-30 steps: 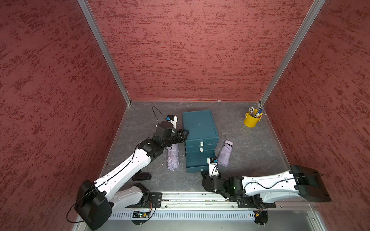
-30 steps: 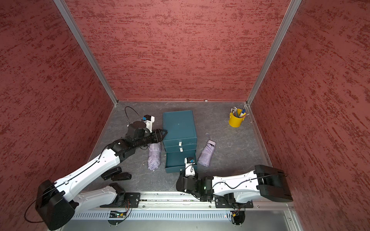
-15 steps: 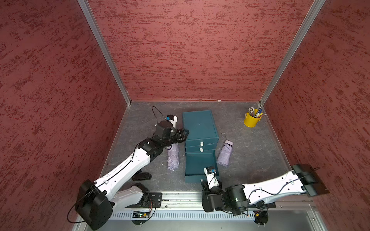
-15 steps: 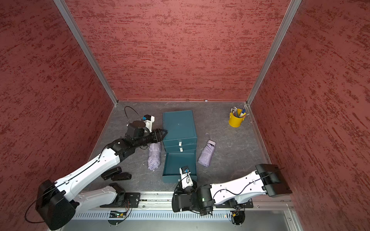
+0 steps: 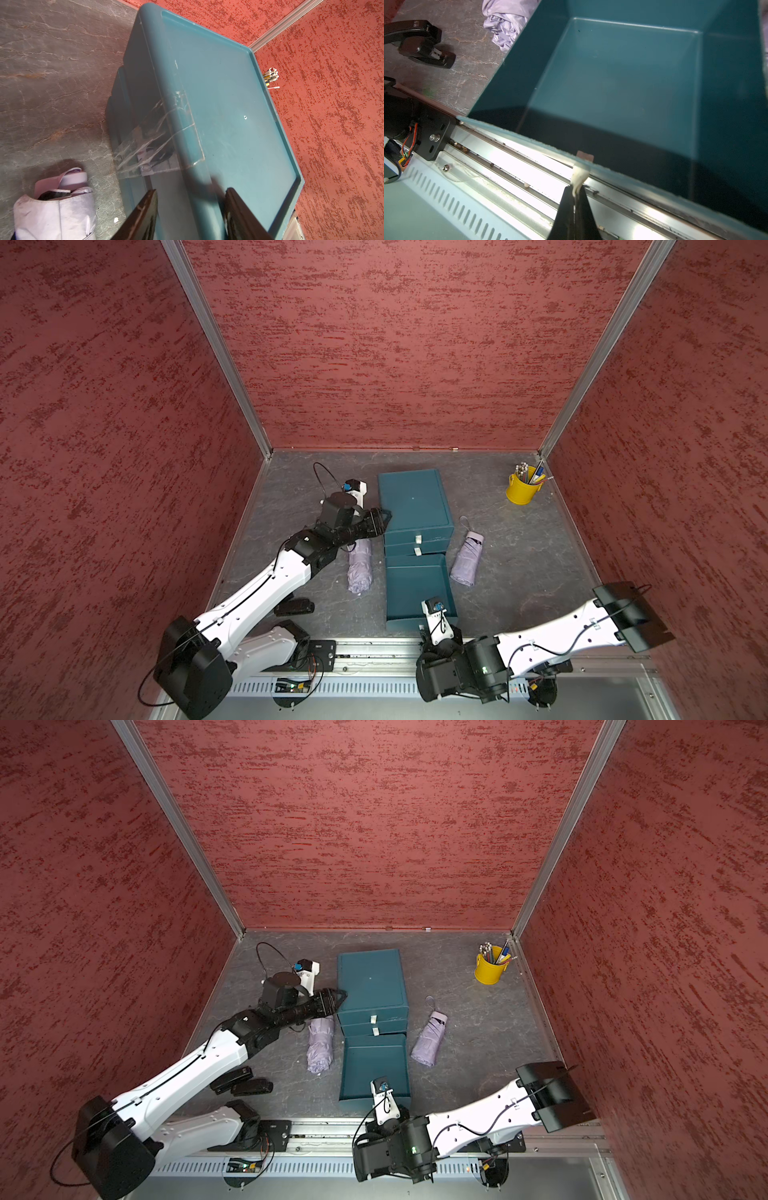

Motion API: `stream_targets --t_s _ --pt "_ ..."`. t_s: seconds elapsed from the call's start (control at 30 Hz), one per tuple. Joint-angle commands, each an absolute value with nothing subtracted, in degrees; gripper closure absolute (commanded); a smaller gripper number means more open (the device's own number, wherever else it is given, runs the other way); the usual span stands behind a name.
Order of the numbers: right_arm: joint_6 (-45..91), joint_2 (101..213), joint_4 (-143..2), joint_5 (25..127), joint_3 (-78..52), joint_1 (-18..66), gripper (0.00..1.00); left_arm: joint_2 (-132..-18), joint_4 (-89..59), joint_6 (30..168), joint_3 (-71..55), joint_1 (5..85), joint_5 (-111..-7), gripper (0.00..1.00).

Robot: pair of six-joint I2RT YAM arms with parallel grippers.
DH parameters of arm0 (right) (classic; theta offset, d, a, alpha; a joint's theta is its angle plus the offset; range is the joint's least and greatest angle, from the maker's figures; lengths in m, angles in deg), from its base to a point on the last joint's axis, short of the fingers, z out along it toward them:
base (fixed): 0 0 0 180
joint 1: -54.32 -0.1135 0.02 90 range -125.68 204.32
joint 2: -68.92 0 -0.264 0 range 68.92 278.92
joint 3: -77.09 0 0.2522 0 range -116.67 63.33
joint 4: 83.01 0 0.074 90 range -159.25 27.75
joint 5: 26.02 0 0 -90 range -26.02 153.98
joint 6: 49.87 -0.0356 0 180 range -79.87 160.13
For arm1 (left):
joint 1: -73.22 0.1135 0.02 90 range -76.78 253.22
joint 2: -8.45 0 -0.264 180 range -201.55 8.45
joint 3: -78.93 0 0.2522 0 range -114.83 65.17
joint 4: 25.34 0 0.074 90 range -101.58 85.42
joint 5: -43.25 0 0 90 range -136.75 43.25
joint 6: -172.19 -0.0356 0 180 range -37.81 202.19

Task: Place the umbrella in the drawer by color
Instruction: Open the drawer in the storage box.

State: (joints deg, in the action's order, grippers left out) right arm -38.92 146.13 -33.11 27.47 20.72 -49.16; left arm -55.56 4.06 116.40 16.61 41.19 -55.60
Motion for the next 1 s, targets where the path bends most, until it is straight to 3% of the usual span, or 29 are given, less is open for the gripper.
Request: stream_targets --t_s 0.0,0.67,0.77,0.83,0.97 --pt "-40.99 146.35 -30.92 27.02 19.37 -49.32 1.00 -56.65 15.22 114.88 19.56 42.13 -52.71 0.46" --pt "-32.25 149.46 -39.85 29.36 21.04 -39.63 0.98 -56.83 17.32 108.74 19.13 41.94 -51.66 0.52" --pt "-32.28 149.69 -38.70 30.32 20.46 -39.72 0.80 -57.17 18.02 108.59 18.64 41.93 -50.24 0.52" --pt "-32.59 149.56 -37.32 30.27 19.77 -40.26 0.54 -57.53 18.17 108.54 18.15 42.07 -49.83 0.52" --pt "-34.71 147.26 -28.78 26.67 16.44 -41.65 0.42 -57.94 17.43 108.52 17.45 42.04 -50.02 0.50"
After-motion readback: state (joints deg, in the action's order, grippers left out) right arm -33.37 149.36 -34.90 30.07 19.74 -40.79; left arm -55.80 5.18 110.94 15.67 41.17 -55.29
